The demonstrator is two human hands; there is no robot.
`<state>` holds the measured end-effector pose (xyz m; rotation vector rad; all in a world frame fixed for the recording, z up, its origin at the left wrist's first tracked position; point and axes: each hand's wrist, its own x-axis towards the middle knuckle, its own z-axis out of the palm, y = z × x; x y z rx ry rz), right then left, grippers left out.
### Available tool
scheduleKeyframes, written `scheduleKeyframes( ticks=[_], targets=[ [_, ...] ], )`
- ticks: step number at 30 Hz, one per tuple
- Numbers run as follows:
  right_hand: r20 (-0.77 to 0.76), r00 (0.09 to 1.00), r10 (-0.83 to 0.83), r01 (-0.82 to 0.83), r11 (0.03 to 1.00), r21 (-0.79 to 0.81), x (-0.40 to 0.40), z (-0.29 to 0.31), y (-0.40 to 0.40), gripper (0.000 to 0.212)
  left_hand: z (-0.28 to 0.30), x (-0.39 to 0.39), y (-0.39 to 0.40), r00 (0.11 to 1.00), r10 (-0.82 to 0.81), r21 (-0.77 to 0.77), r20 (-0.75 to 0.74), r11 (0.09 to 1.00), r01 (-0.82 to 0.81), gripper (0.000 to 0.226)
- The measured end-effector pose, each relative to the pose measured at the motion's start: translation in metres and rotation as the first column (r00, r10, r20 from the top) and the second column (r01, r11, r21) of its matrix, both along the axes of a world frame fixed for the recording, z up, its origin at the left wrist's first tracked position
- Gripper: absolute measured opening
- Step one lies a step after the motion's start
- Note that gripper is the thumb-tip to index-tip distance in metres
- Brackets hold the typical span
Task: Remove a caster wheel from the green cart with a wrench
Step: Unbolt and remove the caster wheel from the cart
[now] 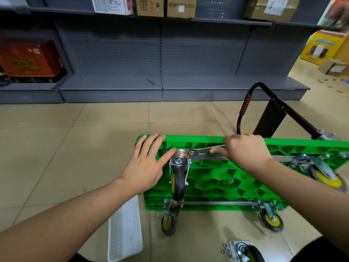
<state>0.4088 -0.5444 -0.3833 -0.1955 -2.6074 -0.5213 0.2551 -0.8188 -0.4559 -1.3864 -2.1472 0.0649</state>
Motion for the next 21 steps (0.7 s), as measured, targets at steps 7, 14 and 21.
scheduleKeyframes(
  ticks=[7,14,21],
  targets=[
    [0.034,0.988,-0.149,0.153,0.947,-0.283,0.018,-0.052,-0.005,0.066,-0.002,0.000,0.001,1.000,-0.022,0.039,0.018,0.999,0.021,0.050],
    [0.202,0.945,-0.256,0.323,0.659,-0.679,0.013,-0.101,-0.031,0.067,-0.004,0.000,-0.001,0.994,-0.098,0.148,0.043,0.985,0.090,0.025],
    [0.113,0.962,-0.247,0.136,0.079,-0.988,0.006,-0.135,-0.090,0.062,-0.005,-0.001,0.000,0.993,-0.116,0.211,0.009,0.971,0.112,0.035]
  ],
)
